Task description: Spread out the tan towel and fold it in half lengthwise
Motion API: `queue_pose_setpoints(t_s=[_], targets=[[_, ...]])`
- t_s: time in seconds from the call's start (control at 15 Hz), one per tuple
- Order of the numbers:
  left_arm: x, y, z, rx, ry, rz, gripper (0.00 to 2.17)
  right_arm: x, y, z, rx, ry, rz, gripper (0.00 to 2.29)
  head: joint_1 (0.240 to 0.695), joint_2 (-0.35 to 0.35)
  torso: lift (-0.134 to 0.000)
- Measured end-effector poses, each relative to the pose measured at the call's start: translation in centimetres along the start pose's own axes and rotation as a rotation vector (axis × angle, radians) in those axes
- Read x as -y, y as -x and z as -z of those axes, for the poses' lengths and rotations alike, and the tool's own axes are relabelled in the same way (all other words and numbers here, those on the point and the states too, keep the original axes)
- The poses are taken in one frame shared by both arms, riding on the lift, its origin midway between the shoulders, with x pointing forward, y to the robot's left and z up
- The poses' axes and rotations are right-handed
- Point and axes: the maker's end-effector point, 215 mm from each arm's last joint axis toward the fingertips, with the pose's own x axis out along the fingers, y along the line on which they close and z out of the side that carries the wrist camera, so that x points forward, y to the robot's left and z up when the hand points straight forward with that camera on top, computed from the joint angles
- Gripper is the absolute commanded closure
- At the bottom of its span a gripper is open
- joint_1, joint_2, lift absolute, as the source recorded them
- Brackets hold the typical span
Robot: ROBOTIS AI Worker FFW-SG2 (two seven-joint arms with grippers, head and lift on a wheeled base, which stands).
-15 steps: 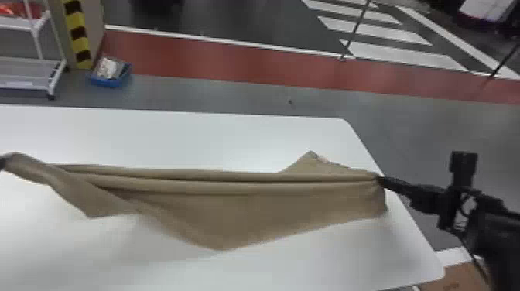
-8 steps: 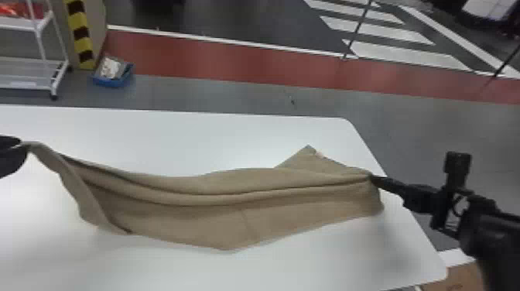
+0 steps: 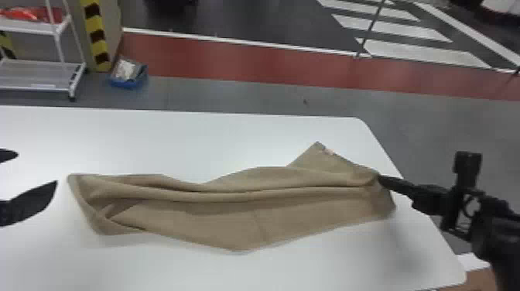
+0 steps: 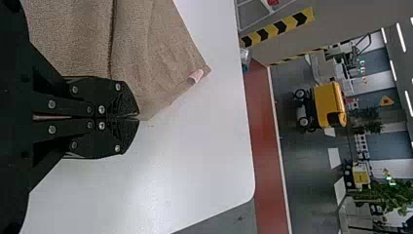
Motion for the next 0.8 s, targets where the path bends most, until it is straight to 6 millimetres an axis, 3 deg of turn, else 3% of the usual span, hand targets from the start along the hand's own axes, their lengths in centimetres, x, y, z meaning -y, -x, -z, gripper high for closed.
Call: queue_pose_setpoints(t_s=[0.2, 0.47, 0.6, 0.8], targets=[[3.8, -1.6, -0.6, -0.012, -0.258, 0.117, 0.15, -0.1, -0.1, 0.1, -0.001, -0.001, -0.002, 2.15, 0.695, -0.326, -0.12], [10.5, -4.5, 0.5, -0.083, -0.547, 0.32, 0.21, -0.2, -0.1, 0.3, 0.0, -0.006, -0.003, 2.15, 0.695, -0.35, -0.12], [12.1, -5.3, 1.0, -0.113, -0.602, 0.375, 0.21, -0.2, -0.1, 0.3, 0.003, -0.01, -0.003, 2.15, 0.695, -0.35, -0.12], [12.9, -6.6, 1.6, -0.154, -0.629, 0.429, 0.22, -0.2, -0.1, 0.4, 0.004, -0.015, -0.004, 2.14, 0.695, -0.35, -0.12]])
